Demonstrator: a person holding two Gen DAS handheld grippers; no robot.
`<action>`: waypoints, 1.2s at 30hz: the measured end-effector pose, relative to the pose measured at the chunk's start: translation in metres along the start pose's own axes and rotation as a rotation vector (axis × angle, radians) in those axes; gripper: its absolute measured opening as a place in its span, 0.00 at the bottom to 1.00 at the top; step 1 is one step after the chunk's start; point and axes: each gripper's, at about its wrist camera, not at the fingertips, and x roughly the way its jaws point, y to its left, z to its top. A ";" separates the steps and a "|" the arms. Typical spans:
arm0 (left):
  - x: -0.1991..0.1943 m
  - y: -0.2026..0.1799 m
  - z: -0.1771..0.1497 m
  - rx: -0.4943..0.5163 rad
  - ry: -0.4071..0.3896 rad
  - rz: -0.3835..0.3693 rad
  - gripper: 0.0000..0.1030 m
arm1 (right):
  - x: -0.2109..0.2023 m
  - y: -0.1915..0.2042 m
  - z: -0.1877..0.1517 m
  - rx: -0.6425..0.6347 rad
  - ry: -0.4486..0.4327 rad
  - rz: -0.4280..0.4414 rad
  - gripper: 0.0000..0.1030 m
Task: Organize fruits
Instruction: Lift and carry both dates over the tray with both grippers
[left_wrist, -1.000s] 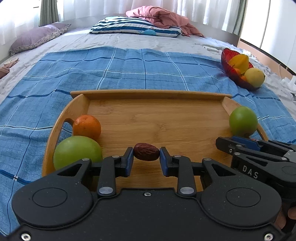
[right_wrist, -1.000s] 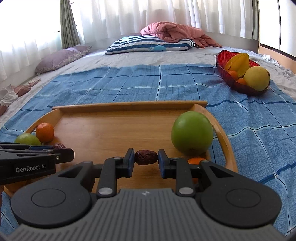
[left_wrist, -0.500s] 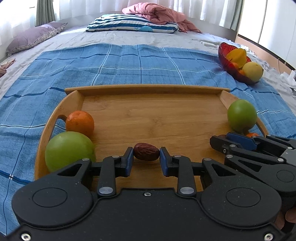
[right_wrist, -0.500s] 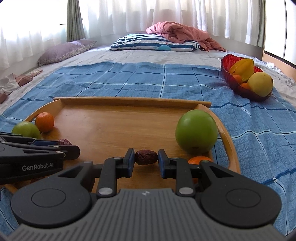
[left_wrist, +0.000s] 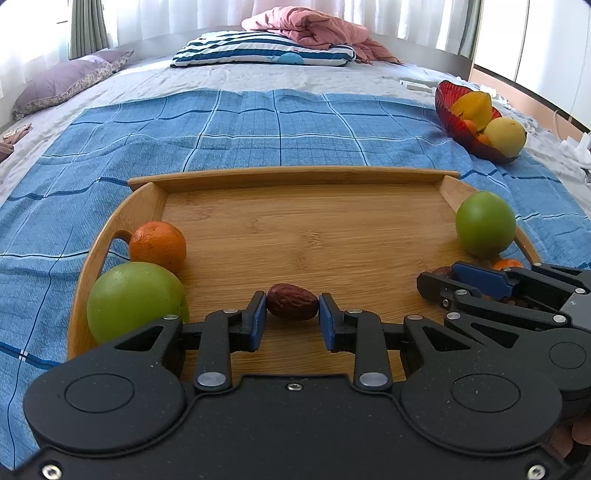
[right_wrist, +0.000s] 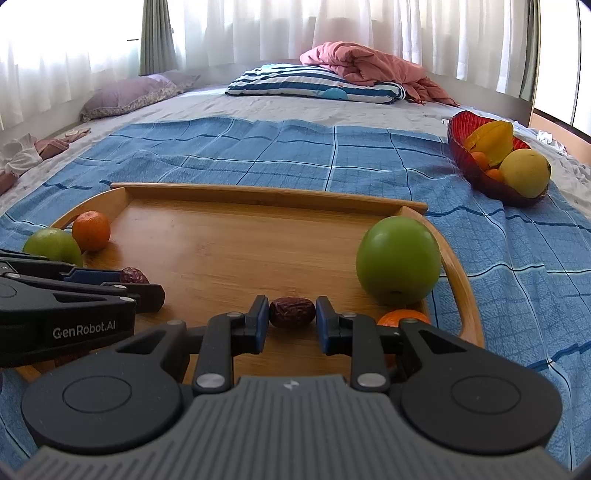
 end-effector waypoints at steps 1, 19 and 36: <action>0.000 0.000 0.000 0.000 0.000 0.000 0.28 | 0.000 0.000 0.000 0.000 0.000 0.000 0.31; 0.000 -0.001 -0.002 0.007 -0.015 0.012 0.29 | 0.001 0.003 -0.001 -0.015 -0.006 -0.012 0.43; 0.001 -0.005 -0.004 0.027 -0.026 0.026 0.29 | 0.000 0.005 -0.002 -0.025 -0.004 -0.014 0.47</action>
